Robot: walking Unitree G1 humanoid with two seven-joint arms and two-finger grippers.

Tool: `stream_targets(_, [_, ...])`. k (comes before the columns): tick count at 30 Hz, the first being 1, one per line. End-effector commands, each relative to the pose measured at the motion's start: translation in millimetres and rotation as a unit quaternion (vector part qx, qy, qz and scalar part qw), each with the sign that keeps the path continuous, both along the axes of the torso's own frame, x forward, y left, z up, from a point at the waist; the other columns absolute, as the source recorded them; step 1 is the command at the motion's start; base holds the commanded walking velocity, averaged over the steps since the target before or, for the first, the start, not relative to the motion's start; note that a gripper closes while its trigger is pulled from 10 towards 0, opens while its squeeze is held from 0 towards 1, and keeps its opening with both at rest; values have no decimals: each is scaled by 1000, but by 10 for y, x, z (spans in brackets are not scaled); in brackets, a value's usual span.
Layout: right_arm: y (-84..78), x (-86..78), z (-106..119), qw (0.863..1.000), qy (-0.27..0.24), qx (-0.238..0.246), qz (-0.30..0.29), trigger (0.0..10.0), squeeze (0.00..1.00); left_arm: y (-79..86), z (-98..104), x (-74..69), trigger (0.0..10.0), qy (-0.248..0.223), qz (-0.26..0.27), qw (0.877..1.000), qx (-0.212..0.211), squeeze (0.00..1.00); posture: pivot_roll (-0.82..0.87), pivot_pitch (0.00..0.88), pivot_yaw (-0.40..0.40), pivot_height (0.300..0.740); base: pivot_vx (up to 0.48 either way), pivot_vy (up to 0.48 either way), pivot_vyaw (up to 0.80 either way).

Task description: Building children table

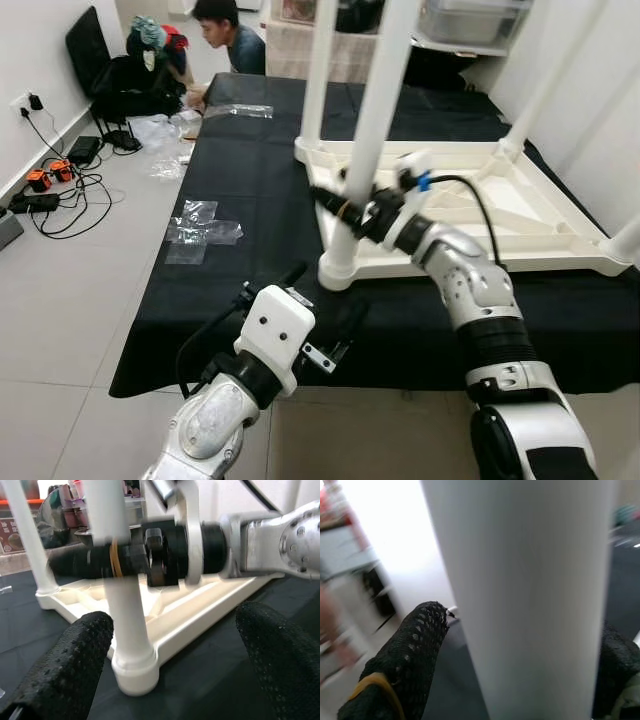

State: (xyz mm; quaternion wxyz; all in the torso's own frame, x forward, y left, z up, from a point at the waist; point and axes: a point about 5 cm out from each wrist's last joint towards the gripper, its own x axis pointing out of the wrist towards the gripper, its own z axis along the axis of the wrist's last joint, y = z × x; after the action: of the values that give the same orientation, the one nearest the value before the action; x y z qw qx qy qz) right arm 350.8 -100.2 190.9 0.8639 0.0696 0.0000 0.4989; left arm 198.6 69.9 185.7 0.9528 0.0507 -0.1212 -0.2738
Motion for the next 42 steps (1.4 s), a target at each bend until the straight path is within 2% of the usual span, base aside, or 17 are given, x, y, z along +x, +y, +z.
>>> stream_targets(1, [166, -68, -135, 998, 11, -23, 56, 10000, 0, -19, -27, -17, 10000, 6, -5, 1000, -4, 0, 95, 45, -122, 740, 0, 0, 0])
stream_targets(4, [219, -65, -145, 998, 13, -24, 60, 10000, 0, -15, -27, -17, 10000, 6, -4, 1000, -3, 0, 97, 48, -120, 740, 0, 0, 0])
stream_targets(5, [275, -76, -134, 997, 9, -17, 71, 1373, 0, -14, -27, -17, 10000, 6, -4, 1000, -3, 0, 97, 48, -121, 740, 0, 0, 0])
stream_targets(15, [258, 195, -101, 994, 12, -14, -105, 0, 0, -11, -27, -13, 10000, 6, -3, 1000, -3, 0, 96, 51, -124, 740, 0, 0, 0])
stream_targets(16, [13, 358, -94, 951, 23, -18, -308, 0, 0, -14, -31, -14, 10000, 7, -3, 1000, -3, 0, 93, 51, -123, 740, 0, 0, 0])
stream_targets(17, [13, 358, -94, 951, 23, -18, -308, 0, 0, -14, -31, -14, 10000, 7, -3, 1000, -3, 0, 93, 51, -123, 740, 0, 0, 0])
stream_targets(18, [-198, 391, -105, 899, 33, -24, -436, 0, 0, -19, -32, -14, 10000, 7, -4, 1000, -3, 0, 90, 51, -120, 740, 0, 0, 0])
stream_targets(21, [-374, 323, -110, 843, 32, -26, -537, 0, 0, -25, -33, -14, 10000, 7, -5, 1000, -3, 0, 91, 46, -122, 740, 0, 0, 0])
stream_targets(28, [-423, 126, -101, 783, 29, -10, -621, 0, 0, -30, -34, -16, 10000, 7, -6, 1000, -4, 0, 91, 46, -122, 740, 0, 0, 0])
stream_targets(29, [-423, 126, -101, 783, 29, -10, -621, 0, 0, -30, -34, -16, 10000, 7, -6, 1000, -4, 0, 91, 46, -122, 740, 0, 0, 0])
stream_targets(30, [-312, 112, -107, 794, 41, 4, -607, 10000, 0, -31, -37, -18, 10000, 8, -6, 1000, -4, 0, 88, 40, -119, 740, 0, 0, 0])
stream_targets(32, [-191, 119, -94, 815, 44, 25, -578, 10000, 0, -34, -40, -21, 10000, 8, -6, 1000, -4, 0, 85, 36, -119, 740, 0, 0, 0])
stream_targets(33, [-91, 135, -48, 839, 35, 48, -541, 10000, 1000, -37, -44, -24, 10000, 8, -7, 1000, -3, 0, 88, 33, -120, 740, 0, 0, 0])
stream_targets(35, [-56, 161, 15, 848, 18, 62, -526, 10000, 1000, -38, -43, -25, 10000, 8, -7, 1000, -3, 0, 89, 32, -123, 740, 0, 0, 0])
stream_targets(36, [-51, 176, 58, 850, 5, 69, -523, 10000, 0, -39, -42, -25, 10000, 7, -7, 1000, -3, 0, 89, 32, -123, 740, 0, 0, 0])
stream_targets(38, [-74, 206, 139, 854, -11, 71, -515, 10000, 0, -33, -41, -25, 10000, 7, -6, 1000, -3, 0, 90, 31, -124, 740, 0, 0, 0])
stream_targets(42, [0, 281, 297, 926, 1, 97, -366, 10000, 0, -27, -43, -24, 10000, 7, -6, 1000, -4, 0, 85, 28, -121, 740, 0, 0, 0])
